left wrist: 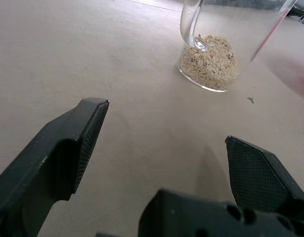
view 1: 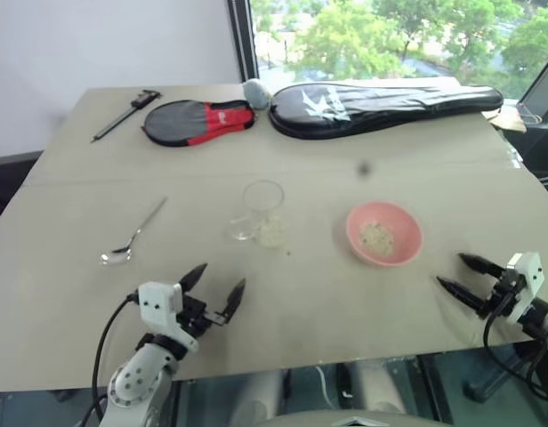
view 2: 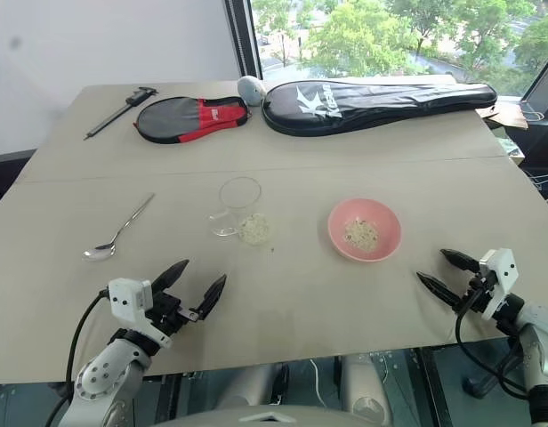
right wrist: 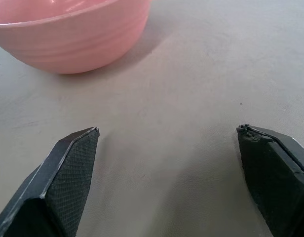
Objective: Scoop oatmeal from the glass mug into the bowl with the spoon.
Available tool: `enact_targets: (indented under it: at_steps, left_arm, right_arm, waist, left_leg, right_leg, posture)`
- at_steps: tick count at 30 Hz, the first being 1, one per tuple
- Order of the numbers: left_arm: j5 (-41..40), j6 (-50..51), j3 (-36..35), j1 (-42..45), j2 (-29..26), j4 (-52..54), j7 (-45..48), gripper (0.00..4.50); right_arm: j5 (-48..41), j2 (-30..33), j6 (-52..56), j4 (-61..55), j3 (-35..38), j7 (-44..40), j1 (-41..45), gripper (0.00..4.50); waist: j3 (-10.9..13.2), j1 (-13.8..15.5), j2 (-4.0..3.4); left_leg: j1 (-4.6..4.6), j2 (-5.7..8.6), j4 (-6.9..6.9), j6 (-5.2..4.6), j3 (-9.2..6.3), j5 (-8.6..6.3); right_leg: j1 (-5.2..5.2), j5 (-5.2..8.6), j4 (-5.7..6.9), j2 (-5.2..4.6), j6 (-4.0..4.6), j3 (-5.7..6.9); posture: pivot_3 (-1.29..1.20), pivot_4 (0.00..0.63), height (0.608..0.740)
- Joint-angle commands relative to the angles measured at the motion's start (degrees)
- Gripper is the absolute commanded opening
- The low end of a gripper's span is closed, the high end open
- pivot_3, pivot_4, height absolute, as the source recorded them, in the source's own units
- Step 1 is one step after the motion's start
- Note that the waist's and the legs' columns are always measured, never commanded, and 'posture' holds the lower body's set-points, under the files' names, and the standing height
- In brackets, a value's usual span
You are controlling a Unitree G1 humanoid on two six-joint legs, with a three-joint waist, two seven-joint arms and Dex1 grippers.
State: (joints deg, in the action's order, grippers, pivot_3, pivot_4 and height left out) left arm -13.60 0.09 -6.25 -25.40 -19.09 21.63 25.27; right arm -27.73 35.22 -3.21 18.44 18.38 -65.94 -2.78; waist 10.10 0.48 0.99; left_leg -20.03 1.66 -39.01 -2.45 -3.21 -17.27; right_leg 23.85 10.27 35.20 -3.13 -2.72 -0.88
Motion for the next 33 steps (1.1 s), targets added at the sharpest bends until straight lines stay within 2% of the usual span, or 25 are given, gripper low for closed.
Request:
enact_targets:
  at_steps: [1, 10, 22, 33]
  left_arm:
    - [1.4, -2.1, -0.3, -0.3, 0.6, 0.7, -1.1, 4.48]
    - [5.0, -2.0, 0.6, -1.5, 2.6, 1.0, -3.8, 4.48]
    - [4.1, -2.6, 0.3, -2.3, 4.2, 0.6, -3.9, 4.48]
    - [0.8, -2.6, -2.4, -1.0, 3.5, -1.3, -2.6, 4.48]
  right_arm:
    - [-0.2, -0.1, 0.1, -1.3, -0.7, -1.3, -0.6, 4.50]
    - [1.2, 0.3, -1.6, 1.3, -2.1, -2.7, 1.7, 4.50]
    - [1.8, 0.8, -5.0, 7.6, -1.3, -4.8, 4.2, 4.50]
    - [1.7, 1.3, -4.3, 6.9, -1.7, -5.3, 5.7, 4.50]
  waist:
    - [0.0, 0.0, 0.00]
    - [0.0, -0.1, -0.03]
    - [0.0, 0.0, -0.03]
    - [0.0, -0.1, -0.04]
  left_leg:
    - [0.00, 0.00, 0.00, 0.00, 0.00, 0.00]
    - [-0.04, -0.02, 0.29, -0.01, 0.00, 0.00]
    - [-0.03, -0.01, 0.35, -0.02, 0.05, 0.00]
    - [0.00, -0.02, 0.36, -0.02, 0.05, 0.00]
  right_leg:
    - [0.00, 0.00, 0.00, 0.00, 0.00, 0.00]
    - [0.00, -0.01, -0.35, 0.02, -0.01, 0.06]
    - [0.00, -0.01, -0.41, 0.01, -0.01, 0.05]
    - [0.00, -0.02, -0.39, 0.02, -0.01, 0.05]
  posture:
    - [0.00, 0.150, 0.740]
    - [0.00, 0.150, 0.740]
    - [0.00, 0.150, 0.740]
    - [0.00, 0.150, 0.740]
